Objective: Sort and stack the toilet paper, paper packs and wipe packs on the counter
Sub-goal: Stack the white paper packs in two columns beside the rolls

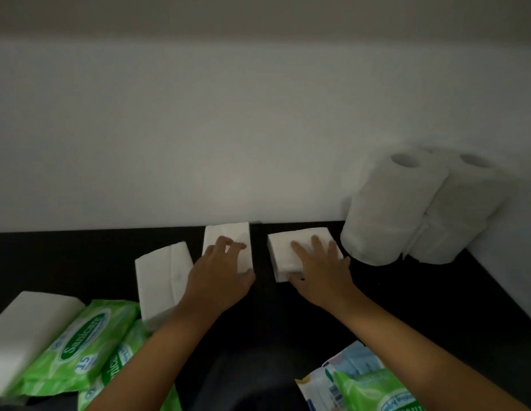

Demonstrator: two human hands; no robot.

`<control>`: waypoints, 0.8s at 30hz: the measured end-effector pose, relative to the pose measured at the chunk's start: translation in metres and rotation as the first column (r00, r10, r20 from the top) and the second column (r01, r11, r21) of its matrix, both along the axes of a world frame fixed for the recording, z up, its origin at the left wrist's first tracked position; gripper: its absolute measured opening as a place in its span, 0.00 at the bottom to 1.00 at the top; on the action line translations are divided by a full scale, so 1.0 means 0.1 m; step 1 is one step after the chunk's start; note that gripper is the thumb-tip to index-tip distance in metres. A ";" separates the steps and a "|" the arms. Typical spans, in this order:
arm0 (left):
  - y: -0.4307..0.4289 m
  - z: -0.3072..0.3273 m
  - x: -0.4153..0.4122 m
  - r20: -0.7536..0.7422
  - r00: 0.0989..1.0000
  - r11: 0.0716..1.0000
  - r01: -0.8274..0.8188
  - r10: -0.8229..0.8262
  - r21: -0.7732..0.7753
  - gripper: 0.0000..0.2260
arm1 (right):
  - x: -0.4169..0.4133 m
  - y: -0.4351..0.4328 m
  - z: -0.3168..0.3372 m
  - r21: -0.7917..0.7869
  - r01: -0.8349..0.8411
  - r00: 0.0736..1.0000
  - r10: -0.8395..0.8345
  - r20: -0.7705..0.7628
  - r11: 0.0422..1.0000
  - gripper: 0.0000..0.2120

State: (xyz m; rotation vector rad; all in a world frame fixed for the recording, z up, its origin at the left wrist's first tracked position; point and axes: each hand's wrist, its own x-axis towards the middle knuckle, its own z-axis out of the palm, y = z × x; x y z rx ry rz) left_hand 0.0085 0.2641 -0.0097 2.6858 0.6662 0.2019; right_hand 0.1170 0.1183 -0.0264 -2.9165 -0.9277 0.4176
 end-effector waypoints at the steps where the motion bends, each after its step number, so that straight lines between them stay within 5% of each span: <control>1: -0.04 -0.03 0.06 -0.021 0.999 0.999 -0.027 0.027 -0.027 0.27 | 0.04 0.00 -0.02 0.017 0.001 1.000 -0.002 0.021 1.000 0.31; 6: -0.11 -0.18 0.28 -0.226 0.965 0.987 -0.109 0.133 0.116 0.34 | 0.17 0.11 -0.05 0.058 0.001 0.997 -0.006 0.079 0.998 0.28; 15: 0.04 -0.21 0.45 -0.292 0.909 0.955 -0.290 0.296 0.066 0.42 | 0.30 0.24 -0.03 0.076 0.027 0.999 -0.030 0.041 0.997 0.27; 21: 0.09 0.02 0.39 -0.018 0.956 0.924 -0.287 0.292 -0.253 0.32 | 0.24 0.12 -0.04 0.098 0.008 0.999 -0.013 0.053 0.995 0.27; 24: 0.13 0.37 0.35 0.139 0.926 0.771 -0.202 0.352 -0.604 0.24 | 0.24 0.05 0.10 0.354 0.046 0.991 -0.087 0.102 0.934 0.27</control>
